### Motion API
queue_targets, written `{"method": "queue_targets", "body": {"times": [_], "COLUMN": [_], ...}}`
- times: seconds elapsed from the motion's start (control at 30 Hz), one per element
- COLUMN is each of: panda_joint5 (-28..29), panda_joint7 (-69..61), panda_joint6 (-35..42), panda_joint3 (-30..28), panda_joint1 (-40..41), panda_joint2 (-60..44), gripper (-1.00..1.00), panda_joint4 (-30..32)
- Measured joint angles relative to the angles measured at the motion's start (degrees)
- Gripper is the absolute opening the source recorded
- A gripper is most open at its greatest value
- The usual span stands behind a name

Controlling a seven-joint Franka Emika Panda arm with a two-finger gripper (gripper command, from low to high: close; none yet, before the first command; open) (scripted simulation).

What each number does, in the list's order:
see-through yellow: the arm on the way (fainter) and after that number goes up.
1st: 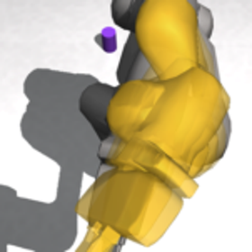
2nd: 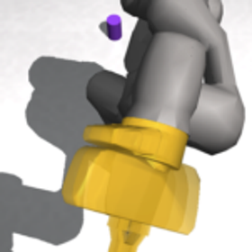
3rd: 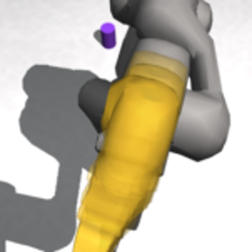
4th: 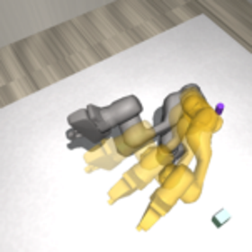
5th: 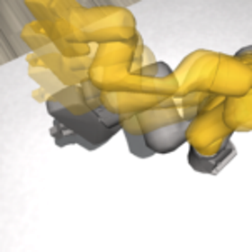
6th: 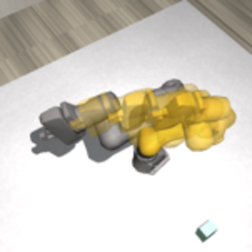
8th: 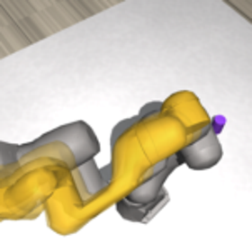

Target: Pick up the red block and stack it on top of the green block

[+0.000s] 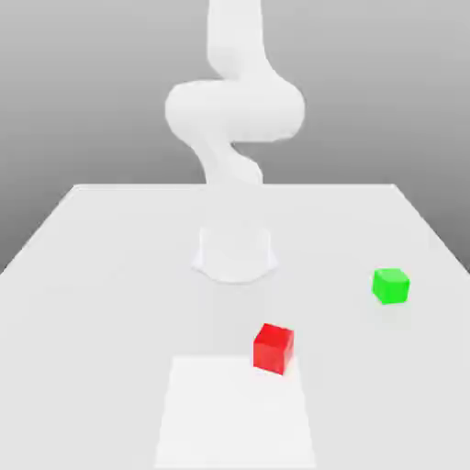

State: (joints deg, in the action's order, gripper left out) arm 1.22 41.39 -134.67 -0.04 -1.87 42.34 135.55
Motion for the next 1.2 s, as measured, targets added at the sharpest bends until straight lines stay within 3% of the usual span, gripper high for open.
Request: {"method": "queue_targets", "body": {"times": [0.4,0.73,1.2], "panda_joint5": [4.7,4.3,18.1], "panda_joint7": [-24.3,-46.7,-37.5], "panda_joint6": [-14.9,-26.9,-33.2], "panda_joint3": [-4.2,-8.9,-8.6], "panda_joint1": [-9.4,-16.4,-13.2], "panda_joint2": [-18.4,-32.9,-44.7], "gripper": [0.0,0.0,0.0], "panda_joint4": [19.3,34.4,32.0]}}
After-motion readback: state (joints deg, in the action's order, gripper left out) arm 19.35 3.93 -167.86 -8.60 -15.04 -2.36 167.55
